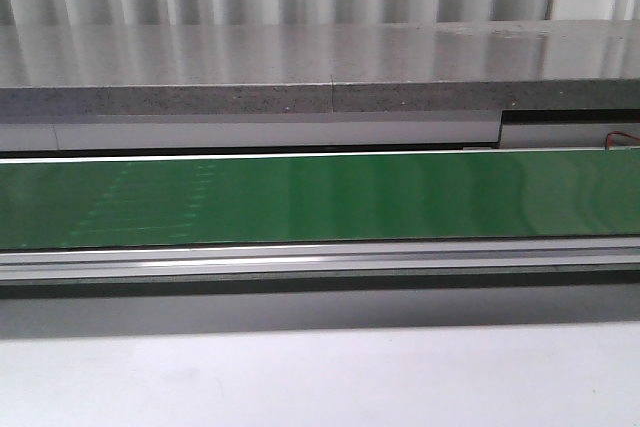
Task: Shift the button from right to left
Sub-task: 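Lower the held button into the blue tray and open the left gripper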
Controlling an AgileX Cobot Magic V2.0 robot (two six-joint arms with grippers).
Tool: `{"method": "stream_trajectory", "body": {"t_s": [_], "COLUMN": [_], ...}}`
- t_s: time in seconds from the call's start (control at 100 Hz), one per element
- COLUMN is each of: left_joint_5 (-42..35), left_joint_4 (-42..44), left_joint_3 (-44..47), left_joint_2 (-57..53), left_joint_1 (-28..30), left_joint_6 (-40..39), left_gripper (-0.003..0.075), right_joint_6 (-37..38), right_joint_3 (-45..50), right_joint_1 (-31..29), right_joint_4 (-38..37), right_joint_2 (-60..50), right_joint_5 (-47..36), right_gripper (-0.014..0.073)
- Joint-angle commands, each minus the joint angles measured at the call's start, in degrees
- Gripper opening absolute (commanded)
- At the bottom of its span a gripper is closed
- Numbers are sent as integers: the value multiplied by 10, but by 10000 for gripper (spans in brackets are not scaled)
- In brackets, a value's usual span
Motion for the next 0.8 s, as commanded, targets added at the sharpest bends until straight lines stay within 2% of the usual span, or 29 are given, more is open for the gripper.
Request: {"method": "stream_trajectory", "body": {"t_s": [0.0,0.16,0.31,0.44,0.64,0.79], "left_joint_5": [-50,-54,-1,3,-5,-7], "left_joint_4": [-10,-73,-74,-76,-83,-126], "left_joint_3": [-21,-44,-75,-86,-86,-86], "left_joint_2": [-4,44,92,114,115,115], "left_joint_1": [17,24,24,24,29,55], "left_joint_6": [22,143,214,229,296,339], "left_gripper": [-20,-20,-20,-20,-20,-20], "right_joint_6": [-3,-3,-3,-3,-3,-3], "right_joint_3": [-15,-15,-15,-15,-15,-15], "right_joint_1": [0,0,0,0,0,0], "right_joint_4": [-3,-3,-3,-3,-3,-3], "right_joint_2": [4,4,4,4,4,4], "right_joint_5": [-44,-44,-44,-44,-44,-44], "right_gripper": [-67,-67,-67,-67,-67,-67]}}
